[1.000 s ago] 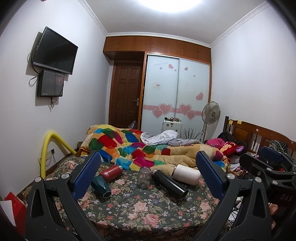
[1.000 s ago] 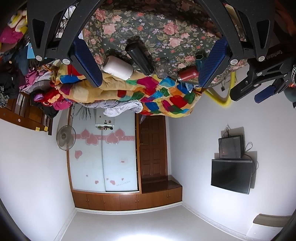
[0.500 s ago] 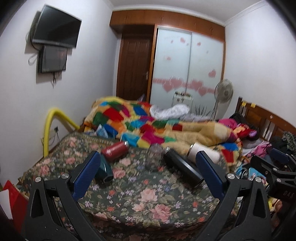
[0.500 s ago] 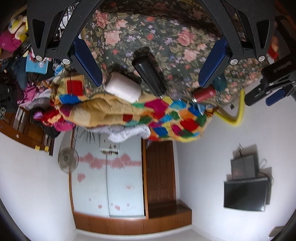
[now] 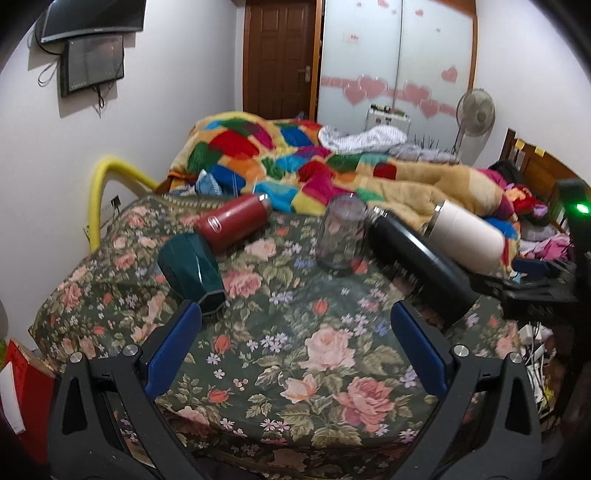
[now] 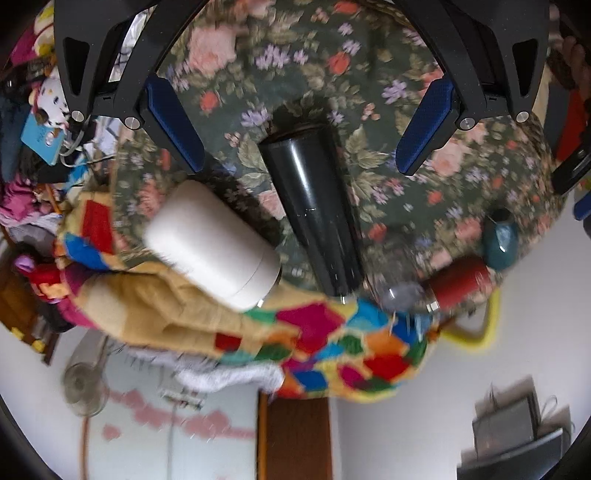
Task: Flip cup upright
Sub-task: 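Reach the right gripper to the lying black thermos and close on it, then lift the black thermos with the right gripper toward the left gripper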
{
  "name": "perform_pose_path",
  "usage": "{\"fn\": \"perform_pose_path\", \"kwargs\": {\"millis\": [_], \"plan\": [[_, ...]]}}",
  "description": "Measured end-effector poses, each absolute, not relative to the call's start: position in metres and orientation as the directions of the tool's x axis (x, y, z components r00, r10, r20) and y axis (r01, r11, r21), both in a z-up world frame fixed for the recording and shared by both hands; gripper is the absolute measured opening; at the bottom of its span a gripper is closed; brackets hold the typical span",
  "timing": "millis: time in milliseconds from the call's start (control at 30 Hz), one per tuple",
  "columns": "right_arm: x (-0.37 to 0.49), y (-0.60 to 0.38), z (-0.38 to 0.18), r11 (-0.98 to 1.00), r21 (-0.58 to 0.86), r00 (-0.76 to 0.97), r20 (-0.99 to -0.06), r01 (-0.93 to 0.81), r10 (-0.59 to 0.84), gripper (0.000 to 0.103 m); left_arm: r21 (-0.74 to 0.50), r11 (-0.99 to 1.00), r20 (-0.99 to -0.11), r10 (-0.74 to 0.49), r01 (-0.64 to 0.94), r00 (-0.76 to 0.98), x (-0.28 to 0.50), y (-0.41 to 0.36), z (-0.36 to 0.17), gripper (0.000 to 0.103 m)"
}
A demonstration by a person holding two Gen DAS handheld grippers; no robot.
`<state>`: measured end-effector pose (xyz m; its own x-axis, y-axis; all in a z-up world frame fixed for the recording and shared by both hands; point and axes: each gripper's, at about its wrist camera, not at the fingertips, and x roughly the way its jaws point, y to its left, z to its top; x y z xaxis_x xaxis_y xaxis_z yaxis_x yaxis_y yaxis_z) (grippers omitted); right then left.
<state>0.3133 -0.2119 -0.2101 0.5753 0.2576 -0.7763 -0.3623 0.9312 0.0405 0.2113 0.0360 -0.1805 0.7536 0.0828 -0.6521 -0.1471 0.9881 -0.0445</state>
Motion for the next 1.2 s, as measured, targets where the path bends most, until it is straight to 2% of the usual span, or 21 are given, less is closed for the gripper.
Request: {"fn": "perform_pose_path", "kwargs": {"millis": [200, 433, 567, 667, 800, 1200], "plan": [[0.363, -0.2, -0.243, 0.905, 0.085, 0.442, -0.851, -0.416, 0.283, 0.099, -0.006, 0.992, -0.696, 0.087, -0.127, 0.713, 0.223, 0.032, -0.202, 0.103], [0.393, -0.184, -0.265, 0.879, 0.101, 0.343, -0.895, -0.467, 0.285, 0.084, 0.002, 0.994, -0.724, 0.075, -0.107, 0.685, 0.234, 0.028, -0.218, 0.103], [0.395, -0.175, -0.27, 0.862, 0.093, 0.317, -0.906, -0.497, 0.28, 0.071, -0.01, 0.994, -0.728, 0.065, -0.106, 0.682, 0.238, 0.029, -0.219, 0.103], [0.397, -0.167, -0.27, 0.854, 0.07, 0.316, -0.911, -0.516, 0.266, 0.067, -0.017, 0.994, -0.731, 0.063, -0.112, 0.679, 0.24, 0.031, -0.22, 0.103], [0.399, -0.16, -0.271, 0.853, 0.017, 0.329, -0.918, -0.522, 0.22, 0.065, -0.028, 0.992, -0.729, 0.066, -0.126, 0.682, 0.238, 0.035, -0.218, 0.103], [0.376, -0.165, -0.261, 0.862, 0.025, 0.338, -0.914, -0.506, 0.225, 0.064, -0.02, 0.987, -0.709, 0.099, -0.16, 0.698, 0.218, 0.047, -0.204, 0.103]]}}
